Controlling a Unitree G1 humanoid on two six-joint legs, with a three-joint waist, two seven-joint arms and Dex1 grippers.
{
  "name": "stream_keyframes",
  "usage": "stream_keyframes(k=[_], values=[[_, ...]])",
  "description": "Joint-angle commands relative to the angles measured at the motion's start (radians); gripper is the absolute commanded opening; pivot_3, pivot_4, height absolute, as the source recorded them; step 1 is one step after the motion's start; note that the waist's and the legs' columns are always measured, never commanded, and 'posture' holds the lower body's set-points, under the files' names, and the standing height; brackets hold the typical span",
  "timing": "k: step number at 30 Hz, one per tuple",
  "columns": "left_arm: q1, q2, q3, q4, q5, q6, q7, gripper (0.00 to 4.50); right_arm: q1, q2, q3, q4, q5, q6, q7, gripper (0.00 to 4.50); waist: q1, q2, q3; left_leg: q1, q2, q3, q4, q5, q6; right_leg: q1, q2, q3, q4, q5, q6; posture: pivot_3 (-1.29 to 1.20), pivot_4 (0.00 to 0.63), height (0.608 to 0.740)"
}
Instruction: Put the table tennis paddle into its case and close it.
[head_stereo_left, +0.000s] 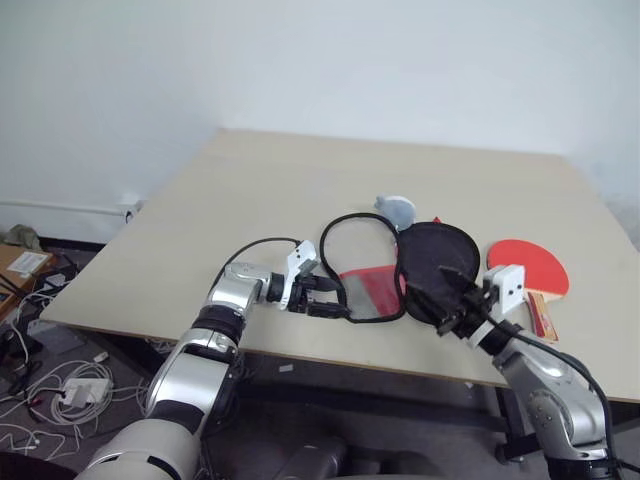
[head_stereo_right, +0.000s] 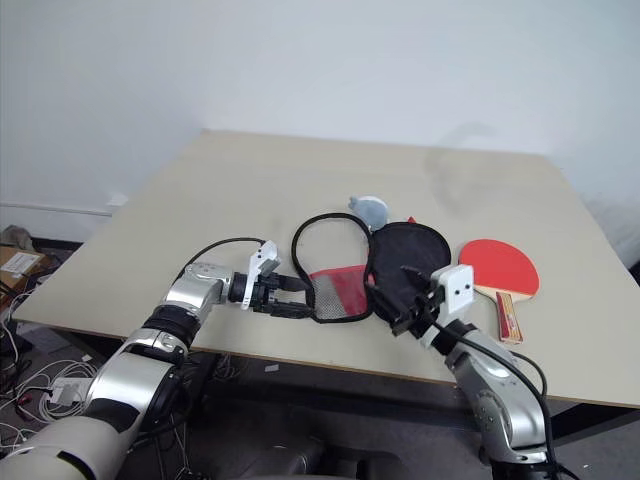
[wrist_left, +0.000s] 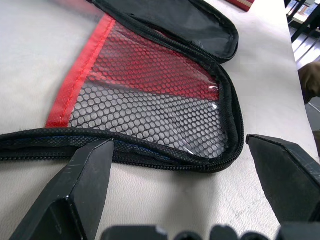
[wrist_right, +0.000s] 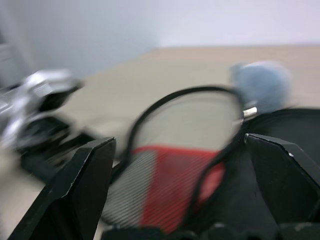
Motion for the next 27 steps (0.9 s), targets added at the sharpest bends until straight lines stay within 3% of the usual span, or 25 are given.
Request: stream_keyframes(k=[1, 5, 13, 20, 27], values=[[-0.057, -0.027, 0.018, -0.027, -0.017, -0.008, 0.004, 4.48, -0.037, -0.029, -0.066, -0.012, -0.002, 0.089, -0.082, 4.50, 0.004, 0.000, 0.000, 0.000, 0.000, 0.000, 0.000, 0.000, 0.000, 0.000, 0.000, 0.000, 0.000, 0.000, 0.000, 0.00, 0.000, 0.740], [-0.112, -0.074, 0.051, 0.022, -0.038, -0.027, 0.023, 4.48, -0.068, -0.082, -0.140, 0.035, -0.041, 0.201, -0.179, 4.50, 0.006, 0.000, 0.000, 0.000, 0.000, 0.000, 0.000, 0.002, -0.002, 0.000, 0.000, 0.000, 0.000, 0.000, 0.000, 0.00, 0.000, 0.740], [-0.114, -0.098, 0.071, -0.070, -0.083, 0.044, -0.004, 4.48, -0.194, -0.161, -0.264, 0.208, -0.010, 0.440, -0.238, 4.50, -0.016, 0.001, 0.000, 0.000, 0.000, 0.001, -0.002, 0.003, -0.004, -0.001, 0.000, 0.001, 0.000, 0.000, 0.000, 0.00, 0.000, 0.740], [-0.107, -0.091, 0.050, -0.070, -0.058, -0.017, 0.015, 4.48, -0.231, -0.163, -0.330, 0.363, -0.046, 0.470, -0.291, 4.50, -0.024, 0.001, 0.000, 0.000, 0.000, 0.001, -0.001, 0.004, -0.005, -0.001, -0.001, 0.001, 0.000, 0.000, 0.000, 0.00, 0.000, 0.740], [-0.122, -0.090, 0.056, -0.012, -0.065, 0.018, 0.012, 4.48, -0.241, -0.168, -0.299, 0.431, -0.091, 0.492, -0.293, 4.50, -0.025, 0.001, -0.001, 0.000, 0.000, 0.001, 0.001, 0.004, -0.004, -0.001, -0.001, 0.001, 0.003, 0.000, 0.000, 0.00, 0.000, 0.740]])
